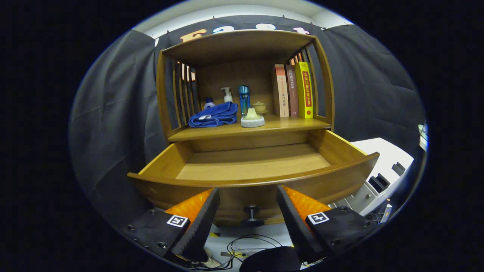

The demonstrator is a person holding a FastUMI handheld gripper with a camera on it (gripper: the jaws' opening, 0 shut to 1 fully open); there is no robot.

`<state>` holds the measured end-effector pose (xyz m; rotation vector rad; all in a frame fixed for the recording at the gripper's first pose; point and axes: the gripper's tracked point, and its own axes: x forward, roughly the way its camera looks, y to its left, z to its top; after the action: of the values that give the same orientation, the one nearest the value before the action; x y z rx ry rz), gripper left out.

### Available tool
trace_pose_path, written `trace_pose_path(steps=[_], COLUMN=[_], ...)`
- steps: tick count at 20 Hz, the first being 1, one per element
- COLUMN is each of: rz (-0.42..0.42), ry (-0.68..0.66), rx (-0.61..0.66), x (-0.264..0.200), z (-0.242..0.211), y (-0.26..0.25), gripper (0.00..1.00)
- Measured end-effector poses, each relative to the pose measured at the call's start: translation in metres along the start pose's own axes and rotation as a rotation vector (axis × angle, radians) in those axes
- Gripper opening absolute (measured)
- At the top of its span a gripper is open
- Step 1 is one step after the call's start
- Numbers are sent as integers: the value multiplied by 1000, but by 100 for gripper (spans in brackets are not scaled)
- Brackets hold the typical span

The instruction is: Pull open the drawer, take out the items inside it, and place them on the countertop above the cabinet.

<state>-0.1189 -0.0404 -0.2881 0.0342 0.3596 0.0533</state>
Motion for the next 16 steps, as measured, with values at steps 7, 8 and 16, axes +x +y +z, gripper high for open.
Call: trace_pose_path(steps=[7, 8, 16], rz=[-24, -26, -47], ry=[42, 44, 48], rx=[-2, -4, -30], x=[15, 15, 35], z=[-18, -18, -13], y=[-3, -3, -2], gripper=[99, 99, 99])
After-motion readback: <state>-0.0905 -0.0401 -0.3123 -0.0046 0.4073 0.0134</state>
